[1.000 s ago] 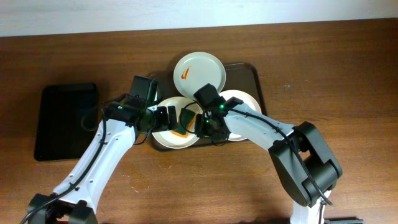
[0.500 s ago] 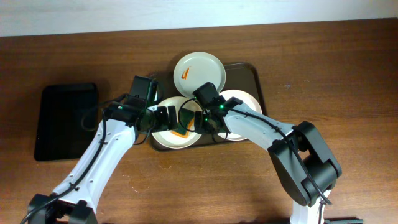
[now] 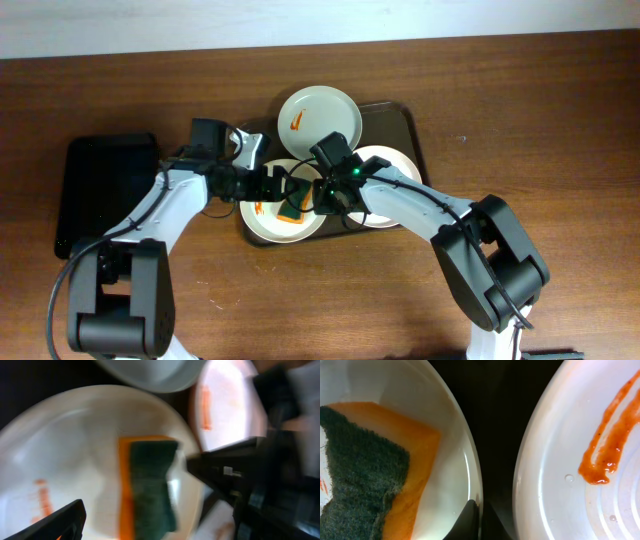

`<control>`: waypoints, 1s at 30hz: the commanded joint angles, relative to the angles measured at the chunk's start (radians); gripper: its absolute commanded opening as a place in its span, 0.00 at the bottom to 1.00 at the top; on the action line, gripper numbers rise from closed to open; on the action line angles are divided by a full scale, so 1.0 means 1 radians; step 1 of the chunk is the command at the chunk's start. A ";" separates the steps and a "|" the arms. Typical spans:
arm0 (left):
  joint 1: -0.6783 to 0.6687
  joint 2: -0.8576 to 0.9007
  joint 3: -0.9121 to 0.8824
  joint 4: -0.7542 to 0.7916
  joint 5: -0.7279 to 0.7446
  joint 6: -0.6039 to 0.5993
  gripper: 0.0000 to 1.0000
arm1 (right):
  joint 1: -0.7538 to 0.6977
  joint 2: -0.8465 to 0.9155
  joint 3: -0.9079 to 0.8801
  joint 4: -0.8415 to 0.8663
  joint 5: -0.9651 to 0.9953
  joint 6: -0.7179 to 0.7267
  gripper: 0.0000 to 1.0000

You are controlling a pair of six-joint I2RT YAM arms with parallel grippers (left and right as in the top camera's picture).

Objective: Clean dirty plates on tray and stack at the side
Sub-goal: 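Hold the plate with the right gripper and scrub it with the left-held sponge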

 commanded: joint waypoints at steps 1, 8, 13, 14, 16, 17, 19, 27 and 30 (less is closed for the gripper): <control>0.008 -0.018 0.064 0.001 0.270 0.052 0.91 | 0.006 0.018 -0.004 -0.018 0.005 -0.016 0.05; 0.187 -0.157 0.079 -0.174 0.010 -0.032 0.54 | 0.006 0.018 -0.004 -0.021 0.005 -0.016 0.04; 0.142 -0.133 0.017 -0.211 -0.123 -0.033 0.52 | 0.006 0.018 -0.004 0.000 -0.002 -0.015 0.05; 0.108 -0.122 0.002 -0.172 -0.154 -0.067 0.52 | 0.006 0.018 -0.004 -0.002 -0.002 -0.015 0.05; 0.047 -0.093 -0.017 -0.098 -0.154 -0.114 0.51 | 0.006 0.018 -0.004 -0.008 -0.002 -0.015 0.05; 0.014 -0.068 -0.017 -0.071 -0.176 -0.140 0.50 | 0.006 0.018 -0.004 -0.008 -0.002 -0.015 0.05; -0.024 -0.023 -0.017 -0.046 -0.224 -0.177 0.45 | 0.006 0.018 -0.004 -0.011 -0.002 -0.015 0.05; -0.118 0.024 -0.017 0.034 -0.198 -0.172 0.47 | 0.006 0.018 -0.004 -0.008 -0.006 -0.015 0.05; -0.140 0.025 -0.017 0.036 -0.231 -0.172 0.47 | 0.006 0.018 -0.004 -0.012 -0.006 -0.015 0.05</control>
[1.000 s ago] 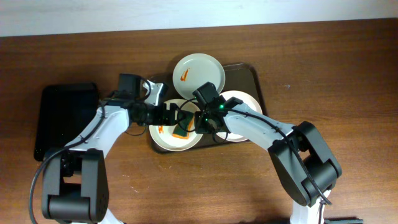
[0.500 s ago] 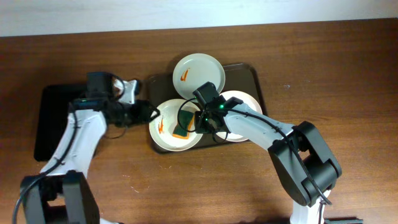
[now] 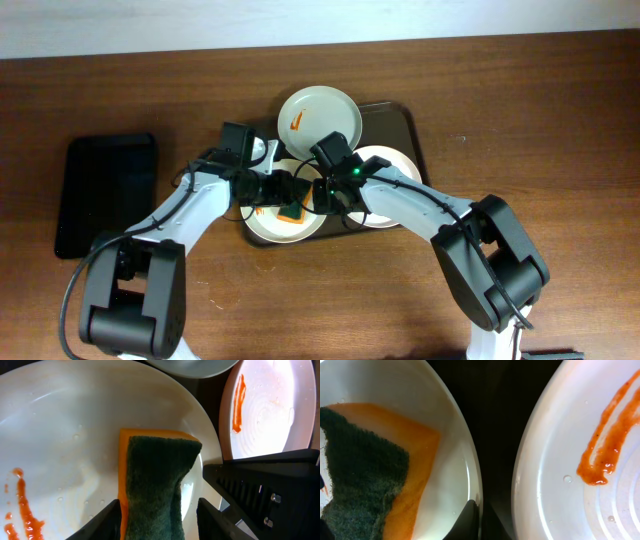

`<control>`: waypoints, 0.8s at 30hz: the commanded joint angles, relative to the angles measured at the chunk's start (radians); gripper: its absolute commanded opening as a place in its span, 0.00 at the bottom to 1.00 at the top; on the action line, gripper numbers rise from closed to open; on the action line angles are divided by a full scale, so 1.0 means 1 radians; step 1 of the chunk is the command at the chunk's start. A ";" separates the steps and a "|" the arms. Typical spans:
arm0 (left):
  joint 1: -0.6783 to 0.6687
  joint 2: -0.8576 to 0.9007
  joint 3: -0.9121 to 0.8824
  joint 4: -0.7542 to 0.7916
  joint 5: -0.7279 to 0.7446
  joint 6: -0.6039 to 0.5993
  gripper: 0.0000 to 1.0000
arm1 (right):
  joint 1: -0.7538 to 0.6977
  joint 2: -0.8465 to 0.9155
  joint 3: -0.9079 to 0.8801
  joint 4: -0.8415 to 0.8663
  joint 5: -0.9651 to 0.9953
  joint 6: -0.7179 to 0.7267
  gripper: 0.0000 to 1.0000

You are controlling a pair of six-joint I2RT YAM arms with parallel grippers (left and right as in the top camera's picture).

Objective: Clean dirty plates on tray and stack at the side
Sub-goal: 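Hold the plate with the right gripper and scrub it with the left-held sponge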

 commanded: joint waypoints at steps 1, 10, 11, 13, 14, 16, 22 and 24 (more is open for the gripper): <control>-0.014 0.010 -0.008 0.006 -0.015 -0.002 0.47 | 0.006 0.018 -0.005 -0.013 -0.006 -0.016 0.05; -0.066 0.074 -0.011 0.065 -0.015 -0.002 0.48 | 0.006 0.018 -0.005 -0.016 -0.006 -0.016 0.05; -0.066 0.074 -0.011 0.068 -0.016 -0.001 0.48 | 0.006 0.018 -0.005 -0.016 -0.006 -0.016 0.05; -0.066 0.074 -0.011 0.050 -0.097 -0.002 0.46 | 0.006 0.018 -0.005 -0.015 -0.006 -0.016 0.05; -0.066 0.075 -0.011 0.037 -0.117 -0.002 0.45 | 0.006 0.018 -0.005 -0.015 -0.006 -0.016 0.05; -0.066 0.076 -0.017 0.035 -0.117 -0.002 0.39 | 0.006 0.018 -0.005 -0.013 -0.006 -0.016 0.05; -0.066 0.077 -0.045 0.058 -0.222 -0.015 0.13 | 0.006 0.018 -0.005 -0.017 -0.006 -0.016 0.05; -0.066 0.082 -0.046 0.057 -0.266 -0.017 0.05 | 0.006 0.018 -0.005 -0.017 -0.006 -0.016 0.05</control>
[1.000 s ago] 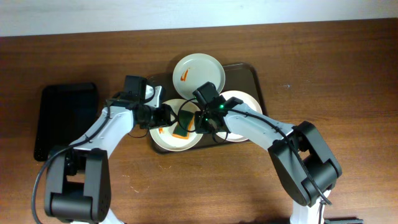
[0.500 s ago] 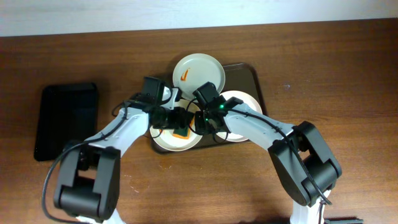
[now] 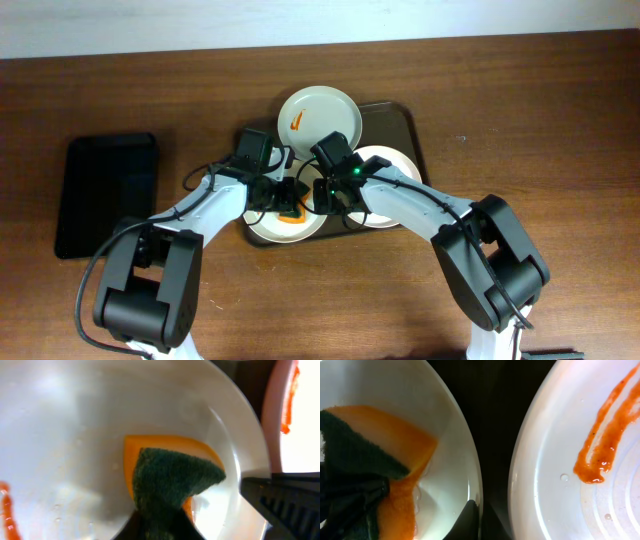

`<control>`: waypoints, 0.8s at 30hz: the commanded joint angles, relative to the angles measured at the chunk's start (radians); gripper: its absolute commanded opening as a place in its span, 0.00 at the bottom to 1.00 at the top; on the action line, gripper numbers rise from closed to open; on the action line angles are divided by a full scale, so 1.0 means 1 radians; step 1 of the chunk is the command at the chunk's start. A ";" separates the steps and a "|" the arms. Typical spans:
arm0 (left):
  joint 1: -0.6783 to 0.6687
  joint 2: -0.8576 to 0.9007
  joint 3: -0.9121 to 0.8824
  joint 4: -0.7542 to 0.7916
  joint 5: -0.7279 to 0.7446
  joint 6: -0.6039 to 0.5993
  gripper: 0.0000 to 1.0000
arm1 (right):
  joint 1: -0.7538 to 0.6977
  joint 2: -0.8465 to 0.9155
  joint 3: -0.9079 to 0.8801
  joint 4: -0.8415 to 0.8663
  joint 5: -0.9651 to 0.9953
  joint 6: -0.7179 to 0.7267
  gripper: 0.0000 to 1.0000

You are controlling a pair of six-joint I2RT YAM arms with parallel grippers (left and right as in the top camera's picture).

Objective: Clean dirty plates on tray and stack at the side
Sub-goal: 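Hold the plate with the right gripper and scrub it with the left-held sponge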

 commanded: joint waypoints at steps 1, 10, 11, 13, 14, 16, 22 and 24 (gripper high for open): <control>-0.003 0.020 -0.029 -0.011 -0.136 -0.007 0.00 | 0.007 0.018 -0.005 -0.015 -0.006 -0.019 0.05; 0.019 0.018 -0.024 -0.060 -0.441 -0.112 0.00 | 0.007 0.018 -0.005 -0.025 -0.006 -0.019 0.04; 0.027 0.016 -0.021 -0.067 -0.486 -0.112 0.00 | 0.007 0.018 -0.005 -0.026 -0.005 -0.019 0.05; 0.037 0.014 -0.015 -0.082 -0.574 -0.112 0.00 | 0.007 0.018 -0.005 -0.026 -0.005 -0.019 0.05; 0.037 0.013 -0.013 -0.082 -0.594 -0.111 0.00 | 0.007 0.018 -0.005 -0.023 -0.002 -0.019 0.05; 0.037 -0.003 0.012 -0.107 -0.634 -0.111 0.00 | 0.007 0.018 -0.005 -0.023 -0.002 -0.019 0.04; 0.035 -0.223 0.088 -0.198 -0.417 -0.112 0.00 | 0.007 0.018 -0.005 -0.018 -0.002 -0.019 0.05; 0.035 -0.219 0.079 -0.199 -0.344 -0.112 0.00 | 0.007 0.018 -0.005 -0.015 -0.002 -0.019 0.05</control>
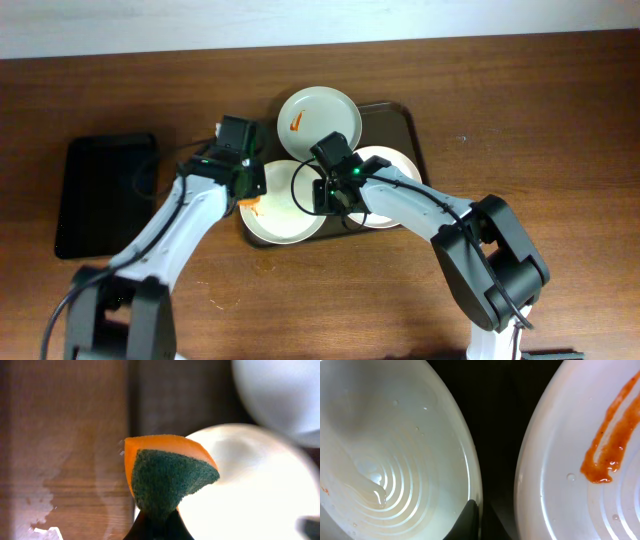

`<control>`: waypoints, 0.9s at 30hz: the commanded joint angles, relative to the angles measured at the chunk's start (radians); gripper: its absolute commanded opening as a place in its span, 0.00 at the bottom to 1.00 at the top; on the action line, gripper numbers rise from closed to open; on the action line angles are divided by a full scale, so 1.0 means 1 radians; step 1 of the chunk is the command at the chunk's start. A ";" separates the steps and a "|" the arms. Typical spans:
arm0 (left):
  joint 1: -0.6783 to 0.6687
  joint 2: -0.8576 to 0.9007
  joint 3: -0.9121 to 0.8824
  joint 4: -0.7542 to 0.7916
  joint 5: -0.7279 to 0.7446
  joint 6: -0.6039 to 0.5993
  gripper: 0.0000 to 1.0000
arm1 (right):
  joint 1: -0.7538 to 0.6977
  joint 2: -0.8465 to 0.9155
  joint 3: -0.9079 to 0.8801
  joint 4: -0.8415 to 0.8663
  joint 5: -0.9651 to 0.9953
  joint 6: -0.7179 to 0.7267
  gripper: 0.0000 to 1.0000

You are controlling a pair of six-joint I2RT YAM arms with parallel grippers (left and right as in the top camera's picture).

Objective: Clean dirty plates on tray and stack at the side
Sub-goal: 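Hold the plate with the right gripper and scrub it with the left-held sponge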

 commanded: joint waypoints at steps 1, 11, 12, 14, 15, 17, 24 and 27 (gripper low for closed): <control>0.000 0.004 -0.012 0.013 0.112 -0.028 0.00 | 0.006 0.018 -0.006 -0.011 0.012 -0.018 0.04; 0.006 0.232 -0.095 0.134 0.251 -0.103 0.00 | 0.006 0.018 -0.006 -0.007 0.012 -0.018 0.04; 0.008 0.232 -0.095 0.101 0.173 -0.073 0.00 | 0.006 0.018 -0.006 -0.007 0.012 -0.018 0.05; 0.008 0.232 -0.093 0.012 -0.058 -0.073 0.00 | 0.006 0.018 -0.006 -0.005 0.012 -0.018 0.04; 0.008 0.232 -0.093 -0.010 -0.130 -0.073 0.00 | 0.006 0.018 -0.006 -0.003 0.012 -0.018 0.04; 0.007 0.232 -0.093 -0.033 -0.224 -0.072 0.00 | 0.006 0.018 -0.006 0.006 0.012 -0.018 0.04; 0.007 0.221 0.034 -0.097 -0.314 -0.024 0.00 | 0.006 0.018 -0.006 0.008 0.013 -0.018 0.04; 0.007 0.163 0.141 -0.187 -0.255 -0.024 0.00 | 0.006 0.018 -0.006 0.008 0.012 -0.018 0.04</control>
